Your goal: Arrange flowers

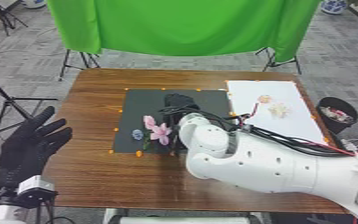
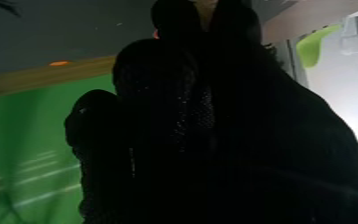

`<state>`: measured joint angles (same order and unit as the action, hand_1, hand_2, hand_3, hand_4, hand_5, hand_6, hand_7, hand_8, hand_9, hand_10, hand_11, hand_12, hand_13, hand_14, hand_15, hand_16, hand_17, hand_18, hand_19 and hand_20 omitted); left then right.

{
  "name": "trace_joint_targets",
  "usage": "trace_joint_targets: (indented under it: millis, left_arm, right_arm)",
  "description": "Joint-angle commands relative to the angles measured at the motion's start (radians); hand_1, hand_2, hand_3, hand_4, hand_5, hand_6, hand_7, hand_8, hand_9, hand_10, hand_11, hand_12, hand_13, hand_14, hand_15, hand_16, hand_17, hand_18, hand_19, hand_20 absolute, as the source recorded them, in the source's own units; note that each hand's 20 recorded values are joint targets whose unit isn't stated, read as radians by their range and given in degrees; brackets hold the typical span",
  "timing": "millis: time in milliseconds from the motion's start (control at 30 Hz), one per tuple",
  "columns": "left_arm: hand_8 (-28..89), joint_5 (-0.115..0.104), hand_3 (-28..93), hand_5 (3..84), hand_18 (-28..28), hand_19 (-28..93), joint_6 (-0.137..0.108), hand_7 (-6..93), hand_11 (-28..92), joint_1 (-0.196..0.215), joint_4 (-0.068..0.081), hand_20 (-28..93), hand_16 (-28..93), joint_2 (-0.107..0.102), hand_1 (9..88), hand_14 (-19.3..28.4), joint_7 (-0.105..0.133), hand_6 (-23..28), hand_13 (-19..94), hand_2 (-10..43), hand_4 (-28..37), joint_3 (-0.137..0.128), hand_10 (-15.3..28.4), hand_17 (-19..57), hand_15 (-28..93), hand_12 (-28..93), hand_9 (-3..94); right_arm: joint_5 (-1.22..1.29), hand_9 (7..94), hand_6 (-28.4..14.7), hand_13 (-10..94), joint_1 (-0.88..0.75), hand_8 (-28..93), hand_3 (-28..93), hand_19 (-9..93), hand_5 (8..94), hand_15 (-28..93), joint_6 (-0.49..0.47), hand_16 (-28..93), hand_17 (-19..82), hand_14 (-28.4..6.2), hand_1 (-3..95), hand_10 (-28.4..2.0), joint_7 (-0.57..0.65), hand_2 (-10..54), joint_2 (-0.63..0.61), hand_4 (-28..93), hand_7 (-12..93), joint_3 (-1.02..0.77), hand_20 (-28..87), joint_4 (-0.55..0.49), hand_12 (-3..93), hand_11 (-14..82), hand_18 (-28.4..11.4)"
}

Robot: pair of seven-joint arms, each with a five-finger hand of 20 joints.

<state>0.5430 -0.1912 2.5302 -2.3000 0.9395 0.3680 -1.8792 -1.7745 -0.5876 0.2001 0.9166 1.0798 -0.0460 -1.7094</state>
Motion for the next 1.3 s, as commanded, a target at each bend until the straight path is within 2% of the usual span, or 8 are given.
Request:
trace_joint_targets:
  millis: [33,267,333,567,733,967,1233,1300]
  left_arm:
    - [-6,0.003,62,37.6,28.4,53,0.013,6.8,26,-0.006,0.004,4,-11,0.002,29.2,28.4,-0.016,10.1,22,6.0,-19.3,0.005,20.6,-6.0,55,12,33.4]
    - [-6,0.009,62,37.7,28.4,54,0.017,6.8,26,-0.004,0.005,4,-11,0.017,29.2,28.4,-0.022,10.1,22,5.9,-19.4,0.002,20.6,-6.0,55,12,33.4]
    - [-6,0.0,62,37.7,28.4,54,0.006,6.8,26,0.001,0.004,4,-11,0.004,29.3,28.4,-0.01,10.1,22,6.1,-19.5,0.004,20.7,-6.0,55,12,33.4]
    - [-6,0.012,62,37.8,28.4,54,0.015,6.9,26,-0.009,0.004,4,-11,0.023,29.3,28.4,-0.028,10.1,22,6.1,-19.4,0.007,20.6,-6.0,55,12,33.4]
    - [-6,0.013,62,37.8,28.4,54,0.01,6.8,26,0.001,0.001,3,-11,0.029,29.4,28.4,-0.031,10.1,22,6.2,-19.4,-0.002,20.6,-6.0,55,12,33.4]
    - [-6,0.0,62,37.8,28.4,54,-0.001,6.8,26,0.014,0.0,3,-11,0.01,29.4,28.4,-0.007,10.1,22,6.3,-19.3,0.009,20.5,-6.1,56,12,33.4]
    - [-6,-0.039,62,37.9,28.4,54,-0.039,6.7,26,0.063,-0.011,3,-11,-0.039,29.4,28.4,0.07,10.2,22,6.3,-19.3,0.009,20.6,-6.1,56,12,33.4]
    - [-6,-0.054,62,37.9,28.4,54,-0.053,6.7,26,0.079,-0.013,3,-11,-0.067,29.4,28.4,0.098,10.2,22,6.3,-19.3,0.009,20.6,-6.1,56,12,33.4]
  right_arm:
    - [0.034,91.4,-0.2,86,-0.034,7,75,93,78.8,63,-0.033,17,56,-2.5,57.7,-8.3,0.008,-8.9,-0.01,-28,23,-0.047,28,0.0,30.3,11.2,-15.4]
    - [0.074,90.3,-0.5,86,-0.062,5,75,93,76.6,62,-0.064,17,56,-3.0,55.1,-9.3,0.02,-8.5,-0.007,-28,24,-0.081,28,0.007,27.8,14.6,-16.2]
    - [0.078,89.9,-0.6,86,-0.068,4,75,93,76.0,62,-0.074,17,56,-3.1,54.8,-9.6,0.02,-8.2,-0.004,-28,23,-0.094,28,0.008,27.1,15.4,-16.3]
    - [0.119,87.3,-1.5,85,-0.059,3,73,93,73.2,62,-0.057,16,55,-3.8,50.6,-11.7,0.031,-7.4,-0.017,-26,22,-0.107,28,-0.003,21.1,20.6,-16.8]
    - [0.122,84.6,-2.3,84,-0.034,-3,76,93,67.3,59,-0.033,16,56,-4.9,39.4,-14.2,0.046,-3.0,-0.038,-24,19,-0.103,23,-0.015,16.6,22.8,-15.8]
    - [0.104,84.6,-3.1,85,0.006,-11,76,93,65.1,59,-0.018,16,59,-5.5,34.0,-15.5,0.056,-0.1,-0.056,-22,18,-0.076,21,-0.032,16.4,22.9,-15.1]
    - [0.087,83.3,-4.0,84,0.075,-11,75,93,63.8,60,0.015,16,58,-7.3,28.2,-16.3,-0.012,4.0,-0.182,-21,17,-0.065,22,-0.129,16.5,22.9,-15.9]
    - [0.094,82.1,-4.1,82,0.056,-10,75,93,63.6,61,-0.005,16,57,-8.2,27.3,-16.6,-0.037,4.6,-0.244,-21,16,-0.123,22,-0.156,16.5,23.0,-17.0]
